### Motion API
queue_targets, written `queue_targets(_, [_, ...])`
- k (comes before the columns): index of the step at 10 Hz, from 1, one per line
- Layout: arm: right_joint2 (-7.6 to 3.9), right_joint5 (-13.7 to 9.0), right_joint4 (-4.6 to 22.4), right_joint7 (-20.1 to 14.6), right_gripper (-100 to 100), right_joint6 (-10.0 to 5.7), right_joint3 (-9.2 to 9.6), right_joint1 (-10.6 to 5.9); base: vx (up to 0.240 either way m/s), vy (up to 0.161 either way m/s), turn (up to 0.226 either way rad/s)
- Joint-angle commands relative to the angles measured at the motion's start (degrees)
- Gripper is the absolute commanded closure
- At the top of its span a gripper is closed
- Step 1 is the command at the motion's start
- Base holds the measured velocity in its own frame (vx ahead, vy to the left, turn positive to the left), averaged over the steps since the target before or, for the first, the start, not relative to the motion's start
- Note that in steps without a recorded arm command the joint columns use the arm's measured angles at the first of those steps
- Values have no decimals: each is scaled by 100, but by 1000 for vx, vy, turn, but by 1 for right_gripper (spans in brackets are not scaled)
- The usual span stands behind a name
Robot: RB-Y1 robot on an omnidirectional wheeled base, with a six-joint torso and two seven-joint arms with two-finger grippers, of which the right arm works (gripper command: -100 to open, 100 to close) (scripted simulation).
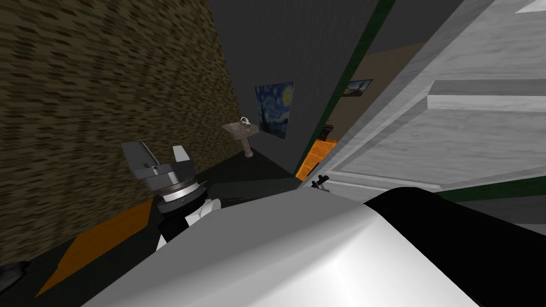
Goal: Pull the door open
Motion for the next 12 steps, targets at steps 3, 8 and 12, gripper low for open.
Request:
queue_targets(3, [-32,130,-22,-28,100,-96,149,43,-142,-18,30])
queue_targets(8, [-130,408,-76,-93,100,-327,449,116,-194,-27,38])
queue_targets(12, [-168,556,-41,-138,100,-445,605,108,-153,-10,31])
